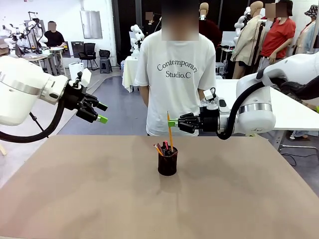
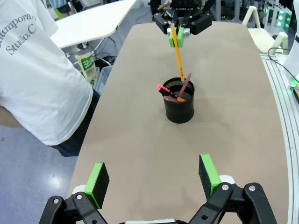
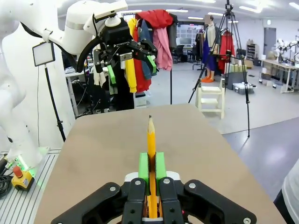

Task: Place the pens into the pen holder.
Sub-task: Pick up a writing instrument from the table and place it into the Pen holder.

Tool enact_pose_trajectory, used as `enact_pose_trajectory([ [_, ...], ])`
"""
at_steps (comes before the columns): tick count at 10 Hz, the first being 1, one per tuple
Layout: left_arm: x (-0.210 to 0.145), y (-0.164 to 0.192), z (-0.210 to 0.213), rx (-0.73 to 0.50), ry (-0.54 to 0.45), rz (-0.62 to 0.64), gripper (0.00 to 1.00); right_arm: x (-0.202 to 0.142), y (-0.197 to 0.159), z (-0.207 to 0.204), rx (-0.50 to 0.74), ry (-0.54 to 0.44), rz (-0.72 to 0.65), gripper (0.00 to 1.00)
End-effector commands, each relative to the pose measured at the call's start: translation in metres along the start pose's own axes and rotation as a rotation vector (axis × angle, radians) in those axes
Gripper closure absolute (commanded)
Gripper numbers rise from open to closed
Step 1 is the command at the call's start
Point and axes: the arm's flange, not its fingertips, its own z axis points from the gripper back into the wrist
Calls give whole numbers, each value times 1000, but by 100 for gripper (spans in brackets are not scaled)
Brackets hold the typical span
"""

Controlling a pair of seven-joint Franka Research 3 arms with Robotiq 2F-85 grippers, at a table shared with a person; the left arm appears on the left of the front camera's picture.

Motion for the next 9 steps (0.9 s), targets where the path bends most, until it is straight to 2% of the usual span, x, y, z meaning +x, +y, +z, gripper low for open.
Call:
enact_pose_trajectory([
  [1, 1, -1, 1, -6, -3, -2, 0, -7, -6, -2, 15, -40, 79, 100],
  [3, 1, -1, 1, -6, -3, -2, 0, -12, -6, -12, 23, -61, 116, 100],
  [7, 1, -1, 1, -6, -3, -2, 0, -24, -11, -10, 39, -98, 108, 100],
  [8, 1, -1, 1, -6, -3, -2, 0, -26, -10, -9, 54, -96, 97, 86],
  [9, 1, -1, 1, -6, -3, -2, 0, -25, -12, -9, 55, -92, 92, 66],
])
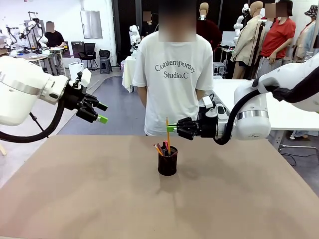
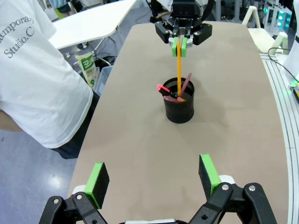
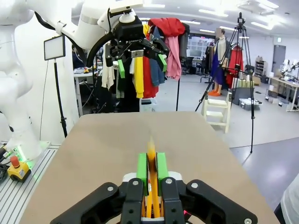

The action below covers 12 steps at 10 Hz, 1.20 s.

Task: Place the pens into the pen holder.
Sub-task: Pick up a writing instrument from the table and place it into the Pen holder.

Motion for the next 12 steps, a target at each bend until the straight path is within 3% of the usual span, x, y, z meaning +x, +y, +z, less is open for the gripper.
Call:
enact_pose_trajectory([
  [1, 1, -1, 1, -6, -3, -2, 0, 2, -7, -2, -10, -29, 15, 47],
  [3, 1, -1, 1, -6, -3, -2, 0, 1, -4, -2, 0, -27, 15, 8],
  [4, 1, -1, 1, -6, -3, -2, 0, 2, -5, -1, 0, -21, 14, 0],
  [12, 1, -1, 1, -6, -3, -2, 0, 10, -7, 2, 55, 7, -64, 0],
])
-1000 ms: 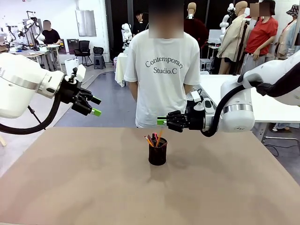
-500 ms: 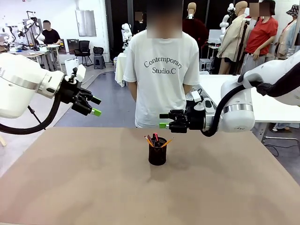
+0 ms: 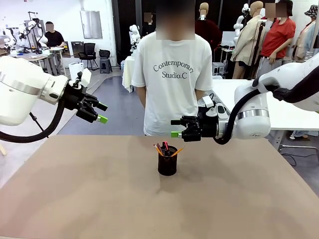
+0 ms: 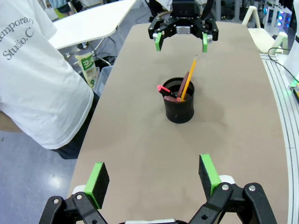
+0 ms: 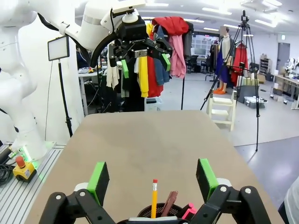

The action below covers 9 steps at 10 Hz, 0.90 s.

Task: Place the pens into the pen holder.
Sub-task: Pick up a writing instrument from the table and place it into the Pen holder.

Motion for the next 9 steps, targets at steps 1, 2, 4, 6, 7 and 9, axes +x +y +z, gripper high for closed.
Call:
enact_pose_trajectory([
  [1, 1, -1, 1, -6, -3, -2, 0, 0, -1, 0, -8, 1, 15, 0],
  [2, 1, -1, 1, -6, -3, -2, 0, 0, -1, 0, -8, 1, 15, 0],
  [4, 1, -1, 1, -6, -3, -2, 0, 0, -1, 0, -8, 1, 15, 0],
  [6, 1, -1, 1, -6, -3, -2, 0, 12, 1, 10, 15, 77, -74, 0],
  [7, 1, -1, 1, -6, -3, -2, 0, 28, 5, 20, 37, 122, -94, 0],
  [9, 1, -1, 1, -6, -3, -2, 0, 63, 1, 36, 87, 210, -83, 0],
])
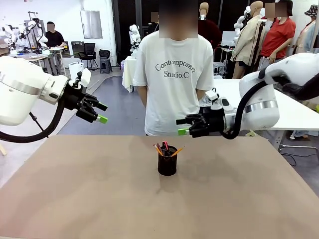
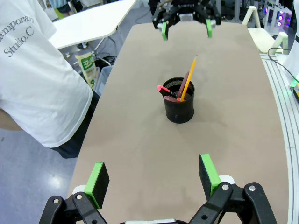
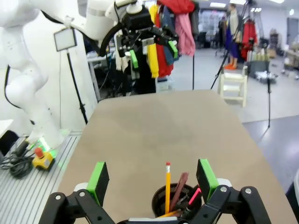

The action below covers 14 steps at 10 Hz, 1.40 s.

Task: Place the pens into the pen holder.
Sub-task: Pick up a writing instrument from the table and place it into the Pen holder.

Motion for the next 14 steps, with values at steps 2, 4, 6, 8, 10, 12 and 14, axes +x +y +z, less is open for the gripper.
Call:
enact_pose_trajectory([
  [2, 1, -1, 1, -6, -3, -2, 0, 56, -3, 26, 18, 194, 29, 0],
  [4, 1, -1, 1, -6, -3, -2, 0, 92, -5, 40, 2, 293, 26, 0],
  [6, 1, -1, 1, -6, -3, -2, 0, 117, -14, 56, -7, 357, 42, 0],
  [8, 1, -1, 1, -6, -3, -2, 0, 134, -23, 83, -81, 442, 52, 0],
  [10, 1, -1, 1, -6, -3, -2, 0, 136, -31, 106, -90, 449, 57, 0],
  [12, 1, -1, 1, -6, -3, -2, 0, 129, -33, 138, -131, 420, 50, 0],
  [14, 1, -1, 1, -6, -3, -2, 0, 123, -29, 160, -127, 394, 27, 0],
])
